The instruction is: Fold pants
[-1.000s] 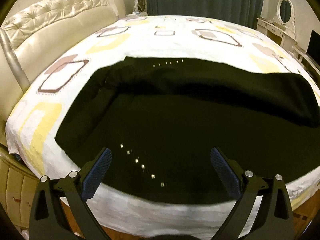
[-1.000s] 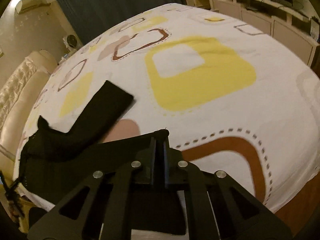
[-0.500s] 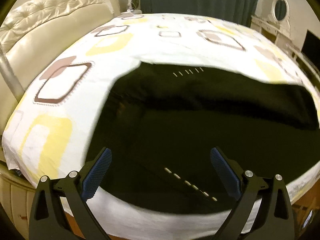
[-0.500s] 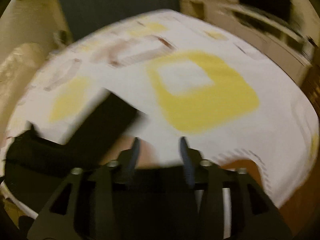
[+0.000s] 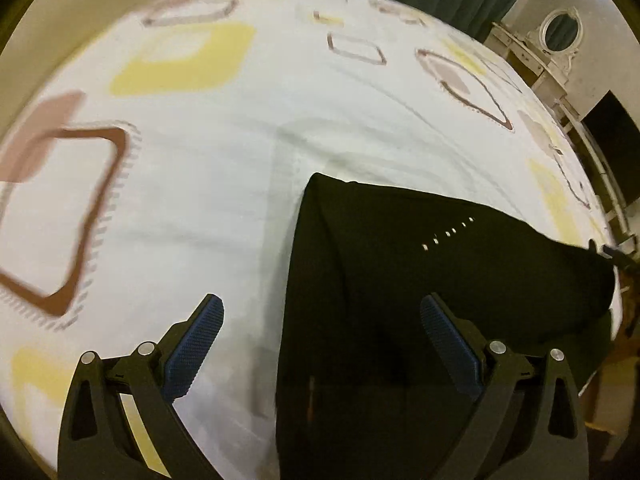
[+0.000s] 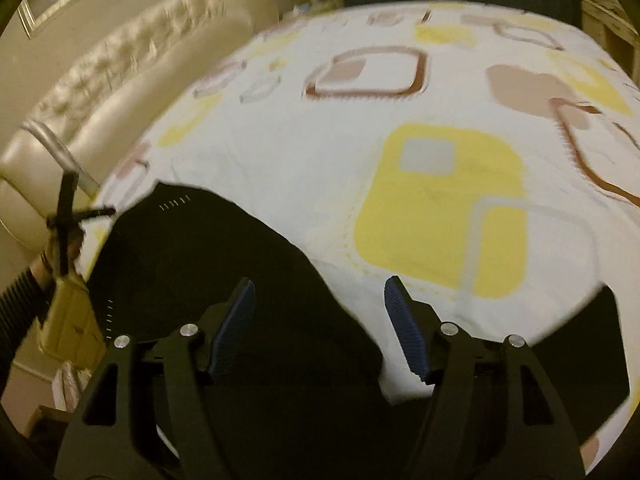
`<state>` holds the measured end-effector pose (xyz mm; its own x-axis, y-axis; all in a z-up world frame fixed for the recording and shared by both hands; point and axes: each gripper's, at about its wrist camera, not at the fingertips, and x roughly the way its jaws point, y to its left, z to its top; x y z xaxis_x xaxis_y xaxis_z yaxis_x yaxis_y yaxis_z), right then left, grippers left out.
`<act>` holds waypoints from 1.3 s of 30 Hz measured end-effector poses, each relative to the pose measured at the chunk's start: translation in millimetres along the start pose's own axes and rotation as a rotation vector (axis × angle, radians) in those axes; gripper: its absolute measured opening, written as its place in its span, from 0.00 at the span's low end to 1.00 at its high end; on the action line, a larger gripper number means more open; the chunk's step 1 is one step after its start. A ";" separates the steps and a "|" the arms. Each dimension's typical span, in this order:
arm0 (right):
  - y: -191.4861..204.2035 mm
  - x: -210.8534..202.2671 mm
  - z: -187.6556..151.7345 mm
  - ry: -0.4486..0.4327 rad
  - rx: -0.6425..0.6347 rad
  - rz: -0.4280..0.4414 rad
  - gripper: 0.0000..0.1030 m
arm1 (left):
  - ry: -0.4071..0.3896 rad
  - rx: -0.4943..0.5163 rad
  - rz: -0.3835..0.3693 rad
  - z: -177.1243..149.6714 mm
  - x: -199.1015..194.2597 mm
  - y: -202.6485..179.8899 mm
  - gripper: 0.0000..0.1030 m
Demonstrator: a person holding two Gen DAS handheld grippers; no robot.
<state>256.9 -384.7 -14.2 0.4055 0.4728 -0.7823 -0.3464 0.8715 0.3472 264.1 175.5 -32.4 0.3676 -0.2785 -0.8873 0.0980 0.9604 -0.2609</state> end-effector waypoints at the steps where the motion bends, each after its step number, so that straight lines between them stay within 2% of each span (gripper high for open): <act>1: 0.3 11.1 3.7 0.026 -0.001 -0.003 0.65 | 0.015 -0.003 -0.013 5.1 7.2 3.2 0.95; 4: 2.5 34.6 9.2 0.077 0.006 0.014 0.65 | 0.060 0.005 -0.045 20.7 32.4 6.5 0.95; 9: -6.1 64.7 18.7 0.164 0.054 0.100 0.65 | 0.119 -0.009 -0.119 41.9 63.2 7.7 0.95; 11: -7.7 73.6 19.2 0.203 0.068 0.135 0.65 | 0.130 0.006 -0.119 45.4 69.2 3.6 0.95; 12: -6.2 75.4 21.0 0.214 0.065 0.146 0.60 | 0.135 0.022 -0.120 47.1 71.9 -0.3 0.95; 13: -4.6 77.7 21.6 0.239 0.054 0.155 0.51 | 0.135 0.037 -0.118 48.6 72.8 -1.8 0.90; 14: -1.4 80.2 21.4 0.256 0.040 0.161 0.31 | 0.138 0.054 -0.113 49.0 73.2 -5.3 0.63; 15: 1.5 81.9 21.1 0.269 0.030 0.148 0.12 | 0.120 0.085 -0.020 49.7 72.0 -9.3 0.51; 16: 3.0 83.7 19.9 0.283 0.026 0.141 0.09 | 0.120 0.086 0.019 53.2 73.7 -7.9 0.36; 17: 3.7 84.1 19.1 0.289 0.023 0.136 0.09 | 0.127 0.067 -0.002 54.3 72.5 -5.8 0.24; 18: 5.0 82.9 19.9 0.278 0.016 0.126 0.09 | 0.134 0.055 -0.045 54.9 71.0 -4.6 0.15; 19: 5.5 81.1 20.2 0.268 0.018 0.124 0.09 | 0.140 0.046 -0.066 55.1 70.6 -4.8 0.10; 22: 6.8 73.8 19.9 0.239 0.023 0.132 0.08 | 0.142 0.058 -0.063 53.3 69.4 -6.2 0.08; 28: 11.7 62.1 20.5 0.196 0.007 0.113 0.07 | 0.106 -0.018 -0.173 53.4 61.3 10.9 0.08; 31: 12.6 65.8 21.0 0.213 0.012 0.127 0.08 | 0.143 -0.052 -0.193 52.3 68.1 17.2 0.13; 33: 12.5 69.0 22.2 0.230 0.028 0.147 0.16 | 0.145 -0.081 -0.236 53.1 68.0 20.7 0.26; 34: 12.5 70.2 22.6 0.236 0.032 0.154 0.21 | 0.143 -0.097 -0.271 53.2 66.8 24.3 0.42; 35: 13.4 71.5 23.2 0.240 0.025 0.145 0.32 | 0.142 -0.113 -0.305 53.9 66.9 25.2 0.59; 36: 14.5 73.2 23.9 0.247 0.019 0.138 0.41 | 0.140 -0.127 -0.333 53.4 65.9 27.7 0.64; 37: 14.5 74.9 24.5 0.254 0.017 0.137 0.44 | 0.135 -0.141 -0.352 52.9 64.3 31.2 0.70; 39: 15.2 79.4 26.0 0.267 0.020 0.148 0.46 | 0.120 -0.159 -0.364 52.3 62.8 35.3 0.71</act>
<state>305.8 -330.5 -57.6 0.1141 0.5466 -0.8296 -0.3676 0.7990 0.4759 339.1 192.4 -77.4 0.2238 -0.6078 -0.7618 0.0546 0.7883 -0.6129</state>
